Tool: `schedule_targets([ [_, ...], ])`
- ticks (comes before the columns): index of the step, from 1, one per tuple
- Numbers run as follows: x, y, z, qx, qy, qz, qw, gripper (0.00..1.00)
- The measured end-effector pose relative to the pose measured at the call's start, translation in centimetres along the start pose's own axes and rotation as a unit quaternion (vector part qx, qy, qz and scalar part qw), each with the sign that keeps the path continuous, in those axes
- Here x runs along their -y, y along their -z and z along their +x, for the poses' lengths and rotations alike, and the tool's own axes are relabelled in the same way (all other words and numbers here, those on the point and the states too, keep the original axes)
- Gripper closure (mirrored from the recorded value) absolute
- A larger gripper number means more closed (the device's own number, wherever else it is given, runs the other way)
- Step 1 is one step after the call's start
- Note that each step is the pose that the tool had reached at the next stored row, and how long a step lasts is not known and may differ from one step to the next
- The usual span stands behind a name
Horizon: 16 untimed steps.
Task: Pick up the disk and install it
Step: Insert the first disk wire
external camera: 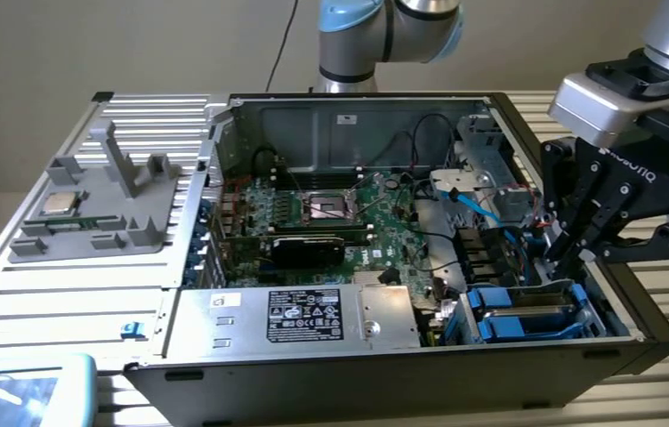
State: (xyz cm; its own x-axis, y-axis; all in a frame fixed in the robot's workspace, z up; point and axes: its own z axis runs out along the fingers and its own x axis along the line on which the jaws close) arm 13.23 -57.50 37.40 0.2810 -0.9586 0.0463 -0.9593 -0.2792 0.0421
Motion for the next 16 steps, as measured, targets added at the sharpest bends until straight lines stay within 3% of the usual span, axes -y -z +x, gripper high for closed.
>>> schedule_targets([
  [4, 0.03, 0.00, -0.08, -0.0022, -0.007, -0.0010, 1.0000, 0.83],
  [16, 0.04, -0.02, -0.12, -0.0020, -0.009, -0.0011, 1.0000, 0.83],
])
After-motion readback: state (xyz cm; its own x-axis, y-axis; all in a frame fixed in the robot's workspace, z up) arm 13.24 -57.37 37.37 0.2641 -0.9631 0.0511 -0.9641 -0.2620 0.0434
